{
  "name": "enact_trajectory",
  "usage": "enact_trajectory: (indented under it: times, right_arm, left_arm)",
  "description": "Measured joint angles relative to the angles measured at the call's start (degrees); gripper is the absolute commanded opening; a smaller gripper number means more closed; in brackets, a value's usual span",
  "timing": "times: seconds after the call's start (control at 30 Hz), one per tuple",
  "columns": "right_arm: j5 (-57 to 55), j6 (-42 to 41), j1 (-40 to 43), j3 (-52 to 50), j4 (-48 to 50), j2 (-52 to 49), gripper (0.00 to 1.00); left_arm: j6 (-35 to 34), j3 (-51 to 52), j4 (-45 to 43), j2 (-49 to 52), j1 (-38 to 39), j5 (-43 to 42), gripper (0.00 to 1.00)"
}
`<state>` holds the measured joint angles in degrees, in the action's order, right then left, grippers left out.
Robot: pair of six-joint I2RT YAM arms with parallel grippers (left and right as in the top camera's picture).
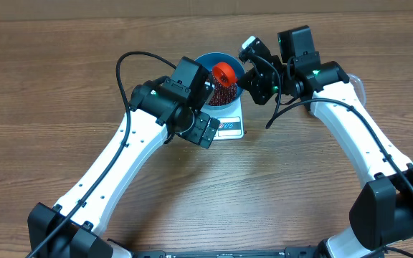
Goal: Scoop item into bowl and weigh 150g on scale
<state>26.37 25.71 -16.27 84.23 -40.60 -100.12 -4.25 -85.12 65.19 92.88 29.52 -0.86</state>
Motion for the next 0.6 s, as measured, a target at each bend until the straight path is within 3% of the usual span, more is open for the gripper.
enact_trajectory:
  times: [0.37,0.6]
  right_arm:
    - [2.5,-2.4,0.2,0.0,0.1,0.0,0.04]
    - [13.4,-5.7,7.0,0.0,1.0,0.0,0.04]
  left_arm:
    - [0.0,0.0,0.0,0.0,0.0,0.0,1.00]
    - [0.0,0.0,0.0,0.0,0.0,0.0,1.00]
